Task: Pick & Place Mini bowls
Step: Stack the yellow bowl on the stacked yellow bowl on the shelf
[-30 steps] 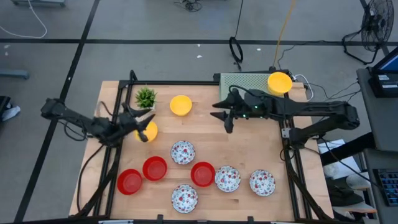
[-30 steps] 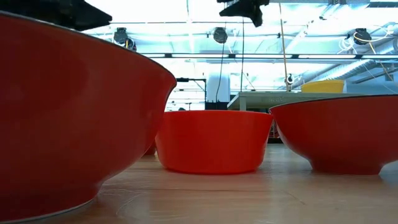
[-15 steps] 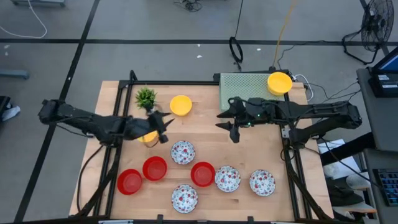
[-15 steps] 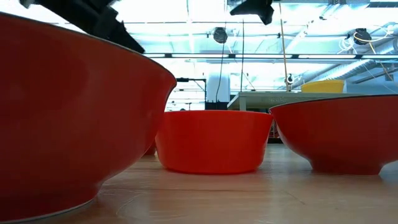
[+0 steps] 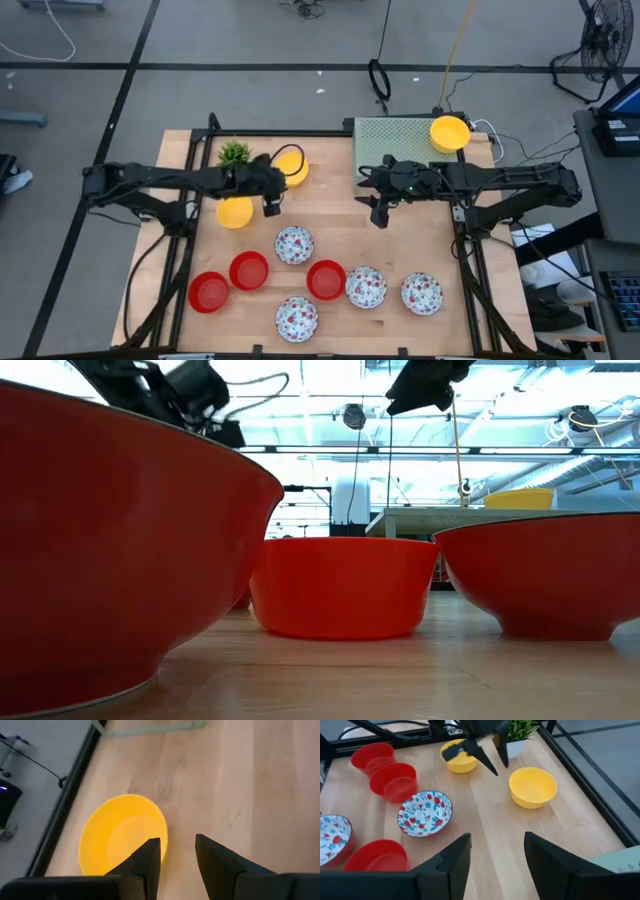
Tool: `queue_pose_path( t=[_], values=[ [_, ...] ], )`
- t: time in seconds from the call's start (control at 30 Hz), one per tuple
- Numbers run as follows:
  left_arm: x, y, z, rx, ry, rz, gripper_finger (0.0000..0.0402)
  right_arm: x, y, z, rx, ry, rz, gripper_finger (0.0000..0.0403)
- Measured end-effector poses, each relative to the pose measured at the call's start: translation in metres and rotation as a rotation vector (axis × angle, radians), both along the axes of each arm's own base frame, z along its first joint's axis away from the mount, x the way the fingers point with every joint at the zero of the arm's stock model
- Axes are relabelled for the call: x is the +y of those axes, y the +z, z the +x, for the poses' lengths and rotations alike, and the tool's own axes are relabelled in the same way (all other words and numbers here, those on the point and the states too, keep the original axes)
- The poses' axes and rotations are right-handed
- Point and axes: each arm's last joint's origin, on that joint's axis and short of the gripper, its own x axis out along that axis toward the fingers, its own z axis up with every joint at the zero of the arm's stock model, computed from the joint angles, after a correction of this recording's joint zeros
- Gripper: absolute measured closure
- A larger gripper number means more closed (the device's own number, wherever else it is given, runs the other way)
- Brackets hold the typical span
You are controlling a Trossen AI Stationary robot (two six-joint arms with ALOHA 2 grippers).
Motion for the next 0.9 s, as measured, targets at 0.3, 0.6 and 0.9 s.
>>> queue_pose_path(
  t=[0.3,0.6,0.9],
  values=[
    [0.032,-0.036,0.012,0.066,-0.039,-0.043,0.0273,0.0,0.0,0.0,0.01,0.017,-0.023,0.0232],
    [0.049,-0.059,0.014,0.1,-0.036,-0.102,0.0273,0.0,0.0,0.0,0.01,0.018,-0.023,0.0232],
    [0.053,-0.075,0.016,0.133,-0.024,-0.132,0.029,0.0,0.0,0.0,0.011,0.02,-0.026,0.0232]
  ],
)
